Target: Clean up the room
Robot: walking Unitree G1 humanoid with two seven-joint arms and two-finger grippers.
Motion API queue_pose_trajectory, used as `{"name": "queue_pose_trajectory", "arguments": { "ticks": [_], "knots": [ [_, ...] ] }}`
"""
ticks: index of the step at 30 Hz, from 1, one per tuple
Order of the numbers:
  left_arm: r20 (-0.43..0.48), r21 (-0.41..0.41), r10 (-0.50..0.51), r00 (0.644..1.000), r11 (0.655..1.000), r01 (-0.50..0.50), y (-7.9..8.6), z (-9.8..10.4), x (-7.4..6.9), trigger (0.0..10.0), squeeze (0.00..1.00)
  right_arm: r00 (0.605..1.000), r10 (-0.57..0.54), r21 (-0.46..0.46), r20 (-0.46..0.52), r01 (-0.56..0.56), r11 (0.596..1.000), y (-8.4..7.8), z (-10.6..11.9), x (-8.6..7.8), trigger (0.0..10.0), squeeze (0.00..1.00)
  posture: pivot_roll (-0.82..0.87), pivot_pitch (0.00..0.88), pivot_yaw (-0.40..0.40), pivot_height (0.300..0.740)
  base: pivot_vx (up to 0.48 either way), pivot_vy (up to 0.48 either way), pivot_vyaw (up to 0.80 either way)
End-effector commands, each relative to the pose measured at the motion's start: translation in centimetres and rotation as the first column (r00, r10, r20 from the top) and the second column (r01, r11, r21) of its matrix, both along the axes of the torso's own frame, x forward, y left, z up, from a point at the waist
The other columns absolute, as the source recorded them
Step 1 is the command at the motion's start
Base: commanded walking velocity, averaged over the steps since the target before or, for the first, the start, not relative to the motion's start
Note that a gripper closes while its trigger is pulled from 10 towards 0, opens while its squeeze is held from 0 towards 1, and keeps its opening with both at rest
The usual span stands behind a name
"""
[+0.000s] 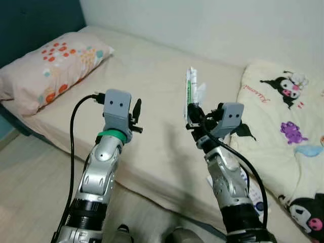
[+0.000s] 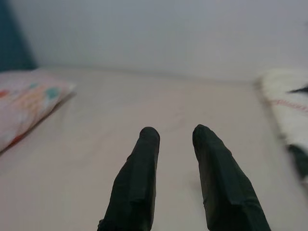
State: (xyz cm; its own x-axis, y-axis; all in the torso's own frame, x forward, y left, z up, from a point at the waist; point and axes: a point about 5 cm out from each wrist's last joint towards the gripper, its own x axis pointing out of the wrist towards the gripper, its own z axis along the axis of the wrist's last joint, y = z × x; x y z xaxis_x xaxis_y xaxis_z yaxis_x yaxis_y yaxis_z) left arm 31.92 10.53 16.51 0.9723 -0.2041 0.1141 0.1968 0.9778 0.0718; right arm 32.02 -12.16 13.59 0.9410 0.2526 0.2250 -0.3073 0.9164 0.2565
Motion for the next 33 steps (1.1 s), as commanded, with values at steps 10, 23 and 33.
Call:
{"name": "queue_pose_trajectory", "arguments": {
  "ticks": [10, 23, 33],
  "knots": [
    [-0.062, 0.026, 0.048, 0.997, 0.999, -0.046, 0.69, -0.89, 0.32, 10.0, 0.00, 1.000, 0.018, 0.006, -0.023, -0.018, 1.000, 0.55, -0.52, -0.29, 10.0, 0.01, -0.04, 0.000, 0.014, 0.739, 0.000, -0.077, 0.00],
    [-0.078, 0.014, 0.054, 0.996, 0.999, -0.053, 0.74, -1.11, 0.29, 10.0, 0.00, 0.998, 0.059, -0.006, -0.038, -0.059, 0.998, 1.03, -0.85, -0.53, 10.0, 0.00, -0.04, 0.000, 0.013, 0.739, 0.000, 0.000, 0.00],
    [-0.083, 0.021, 0.058, 0.995, 0.998, -0.056, 0.74, -1.25, 0.29, 10.0, 0.00, 0.997, 0.066, -0.038, -0.033, -0.067, 0.997, 1.24, -0.90, -0.55, 10.0, 0.03, -0.04, 0.000, 0.013, 0.739, 0.000, 0.000, 0.77]
  ]
}}
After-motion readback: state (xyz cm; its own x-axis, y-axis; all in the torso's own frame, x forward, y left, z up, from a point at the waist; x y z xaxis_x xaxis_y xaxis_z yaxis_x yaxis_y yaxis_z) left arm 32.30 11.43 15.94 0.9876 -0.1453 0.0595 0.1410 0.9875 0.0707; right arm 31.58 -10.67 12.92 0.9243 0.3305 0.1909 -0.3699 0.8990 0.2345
